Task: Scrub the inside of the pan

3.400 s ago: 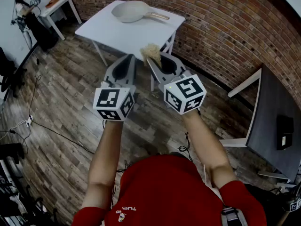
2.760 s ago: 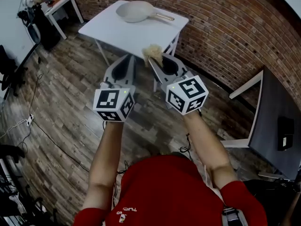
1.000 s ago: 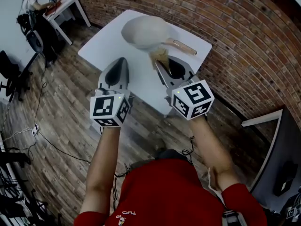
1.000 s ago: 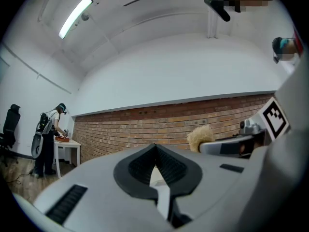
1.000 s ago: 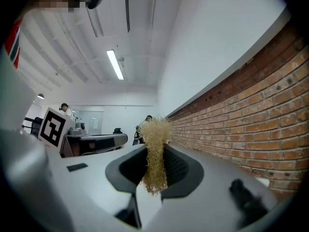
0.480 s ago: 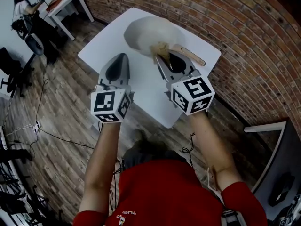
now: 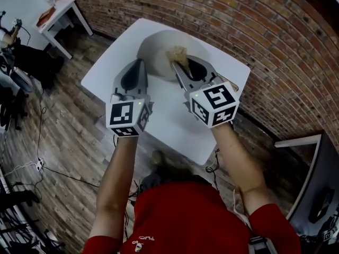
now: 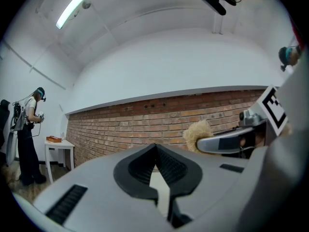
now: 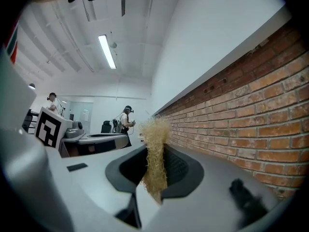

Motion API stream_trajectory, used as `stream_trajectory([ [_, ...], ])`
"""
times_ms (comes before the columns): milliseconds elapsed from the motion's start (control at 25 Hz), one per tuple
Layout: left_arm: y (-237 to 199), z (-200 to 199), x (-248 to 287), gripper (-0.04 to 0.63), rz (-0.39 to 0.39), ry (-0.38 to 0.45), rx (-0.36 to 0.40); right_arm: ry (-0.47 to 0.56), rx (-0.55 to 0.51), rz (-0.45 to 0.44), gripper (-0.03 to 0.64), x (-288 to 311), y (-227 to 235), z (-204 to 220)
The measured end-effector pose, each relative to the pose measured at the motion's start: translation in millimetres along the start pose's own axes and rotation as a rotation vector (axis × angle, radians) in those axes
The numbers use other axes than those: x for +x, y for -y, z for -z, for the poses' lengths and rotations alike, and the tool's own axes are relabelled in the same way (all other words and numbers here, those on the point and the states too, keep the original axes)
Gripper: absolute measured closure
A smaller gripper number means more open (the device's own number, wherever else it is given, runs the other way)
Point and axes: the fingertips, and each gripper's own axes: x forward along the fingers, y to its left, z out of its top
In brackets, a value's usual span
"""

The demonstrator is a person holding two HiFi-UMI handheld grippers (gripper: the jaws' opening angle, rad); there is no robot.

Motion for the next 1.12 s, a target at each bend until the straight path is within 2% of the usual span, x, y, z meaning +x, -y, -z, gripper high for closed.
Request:
stream_trajectory([
  [360, -62, 14, 64, 0.582, 0.083, 0.002, 0.014, -0.055, -0.028, 0.097, 0.531, 84, 22, 7],
  [640, -103, 31, 90, 0.582, 0.101, -0.009, -0.004, -0.112, -0.068, 0.129, 0.531, 134, 29, 17],
  [1120, -125, 55, 123, 0.581, 0.079, -0.018, -0.01, -0.305, -0.078, 0.089, 0.53, 202, 60, 80],
])
